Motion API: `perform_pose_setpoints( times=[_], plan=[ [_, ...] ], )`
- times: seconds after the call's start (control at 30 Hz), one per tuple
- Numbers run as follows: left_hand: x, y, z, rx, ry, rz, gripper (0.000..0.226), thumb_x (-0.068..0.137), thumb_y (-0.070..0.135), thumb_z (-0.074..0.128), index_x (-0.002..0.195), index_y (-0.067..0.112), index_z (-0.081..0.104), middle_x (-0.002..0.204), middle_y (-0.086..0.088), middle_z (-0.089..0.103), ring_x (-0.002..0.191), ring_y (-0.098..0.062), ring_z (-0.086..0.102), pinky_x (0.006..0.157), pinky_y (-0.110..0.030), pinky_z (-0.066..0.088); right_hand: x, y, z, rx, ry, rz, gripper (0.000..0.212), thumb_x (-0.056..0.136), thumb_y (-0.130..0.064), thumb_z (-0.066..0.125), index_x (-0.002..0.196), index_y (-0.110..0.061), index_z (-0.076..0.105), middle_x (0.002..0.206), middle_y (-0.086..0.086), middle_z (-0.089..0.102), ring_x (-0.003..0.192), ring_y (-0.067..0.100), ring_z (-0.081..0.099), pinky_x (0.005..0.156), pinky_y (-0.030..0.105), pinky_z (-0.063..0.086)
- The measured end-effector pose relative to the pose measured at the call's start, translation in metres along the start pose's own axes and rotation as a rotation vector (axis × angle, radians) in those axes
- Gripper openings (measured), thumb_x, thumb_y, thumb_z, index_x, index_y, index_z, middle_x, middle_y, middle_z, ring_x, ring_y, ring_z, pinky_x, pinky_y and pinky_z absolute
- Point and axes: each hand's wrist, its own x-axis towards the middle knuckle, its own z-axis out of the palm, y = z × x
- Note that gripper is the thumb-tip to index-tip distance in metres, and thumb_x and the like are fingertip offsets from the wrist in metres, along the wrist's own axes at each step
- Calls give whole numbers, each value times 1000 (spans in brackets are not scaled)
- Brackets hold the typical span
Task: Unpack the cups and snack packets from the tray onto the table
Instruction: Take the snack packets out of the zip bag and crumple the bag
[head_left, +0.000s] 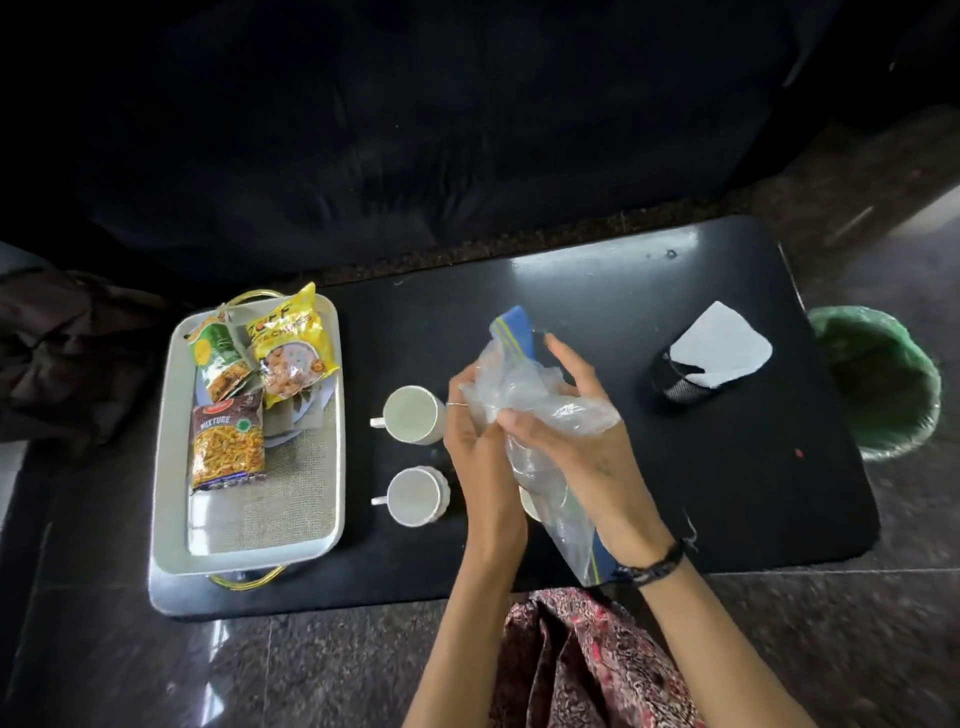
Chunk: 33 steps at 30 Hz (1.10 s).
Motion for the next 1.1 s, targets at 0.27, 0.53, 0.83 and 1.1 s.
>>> perform_pose_setpoints(
  times=[0.27, 0.53, 0.83, 1.1],
  plan=[
    [-46, -24, 40, 220, -435, -116, 28, 72, 26, 51, 96, 28, 64, 95, 5, 66, 88, 5, 61, 79, -19, 48, -12, 19, -88, 4, 213, -85, 16, 69, -10, 65, 79, -23, 65, 69, -4, 65, 65, 9, 58, 55, 24, 50],
    [-74, -54, 168, 775, -1023, -155, 110, 68, 5, 74, 146, 39, 4, 147, 7, 11, 140, -16, 15, 115, -42, 29, 10, -13, -241, 39, 495, -146, 30, 80, 2, 55, 68, -23, 45, 64, -8, 47, 60, 7, 44, 59, 27, 39],
    [-64, -165, 338, 1173, -858, 138, 67, 79, 36, 63, 136, 45, 29, 136, 11, 44, 113, -23, 57, 87, -42, 50, 70, -24, -404, 205, 696, 36, 33, 89, 7, 46, 68, -18, 47, 65, 1, 52, 53, 2, 54, 53, 18, 46],
    [-11, -291, 403, 1560, -843, 480, 47, 85, 15, 48, 128, 33, 44, 92, -1, 68, 82, -31, 67, 55, -32, 35, 125, 42, -507, 23, 520, 215, 54, 58, -7, 48, 112, -10, 54, 104, 17, 61, 90, 29, 61, 73, 37, 52]
  ],
)
